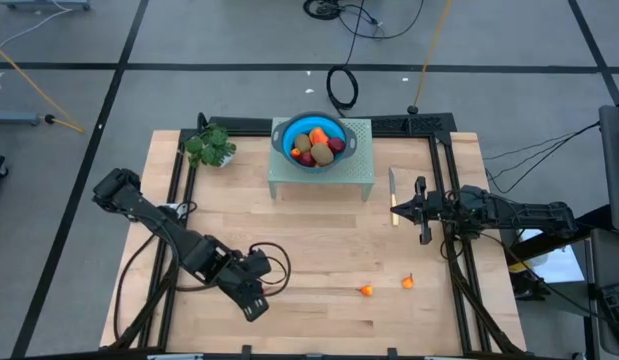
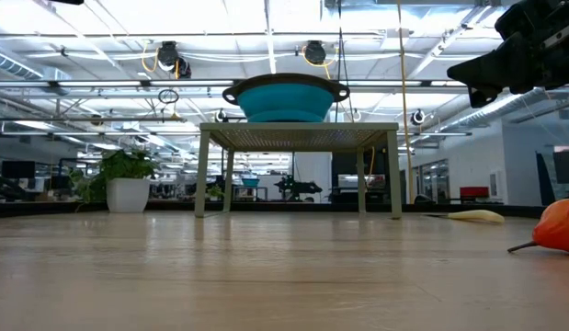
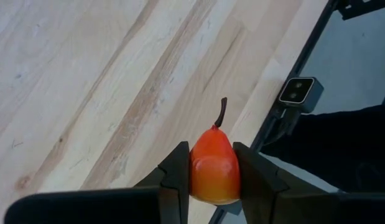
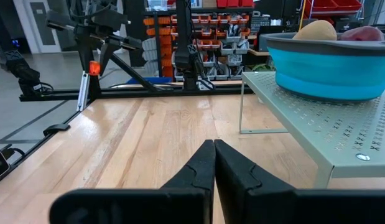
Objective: Pick & Place Fruit
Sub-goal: Put the peach into the colander on the shelf
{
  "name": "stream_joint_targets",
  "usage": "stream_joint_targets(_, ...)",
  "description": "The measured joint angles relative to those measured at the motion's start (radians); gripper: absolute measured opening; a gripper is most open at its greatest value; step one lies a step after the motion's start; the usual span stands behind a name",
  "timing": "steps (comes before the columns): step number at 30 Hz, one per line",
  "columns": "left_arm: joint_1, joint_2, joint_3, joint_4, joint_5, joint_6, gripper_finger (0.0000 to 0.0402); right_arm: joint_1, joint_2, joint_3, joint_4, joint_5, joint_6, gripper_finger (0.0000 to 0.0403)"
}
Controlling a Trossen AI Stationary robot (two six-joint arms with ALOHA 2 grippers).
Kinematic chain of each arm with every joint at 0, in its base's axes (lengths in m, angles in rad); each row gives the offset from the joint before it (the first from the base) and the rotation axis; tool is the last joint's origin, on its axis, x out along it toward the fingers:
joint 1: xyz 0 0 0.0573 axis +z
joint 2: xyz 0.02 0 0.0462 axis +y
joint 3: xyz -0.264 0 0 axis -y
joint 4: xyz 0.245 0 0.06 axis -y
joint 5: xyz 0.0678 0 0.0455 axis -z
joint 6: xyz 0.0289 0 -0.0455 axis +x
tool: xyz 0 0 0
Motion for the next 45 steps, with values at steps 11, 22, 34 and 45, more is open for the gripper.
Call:
stream_joint_targets(11,0.000,0.000,0.000,0.109,-0.196,0.048,0.0093,0.000,0.000,0.000,0.000,0.000,0.000,0.0004)
stream_joint_targets(22,0.041,0.000,0.000,0.319,-0.470,-0.004,0.0093,0.000,0.000,0.000,0.000,0.000,0.000,0.0004)
stream_joint_targets(34,0.105,0.000,0.000,0.448,-0.496,-0.208,0.0093,0.000,0.000,0.000,0.000,0.000,0.000,0.0004)
stream_joint_targets(45,0.139,0.001,0.000,0.569,-0.436,-0.338,0.0093,0.000,0.000,0.000,0.000,0.000,0.000,0.0004)
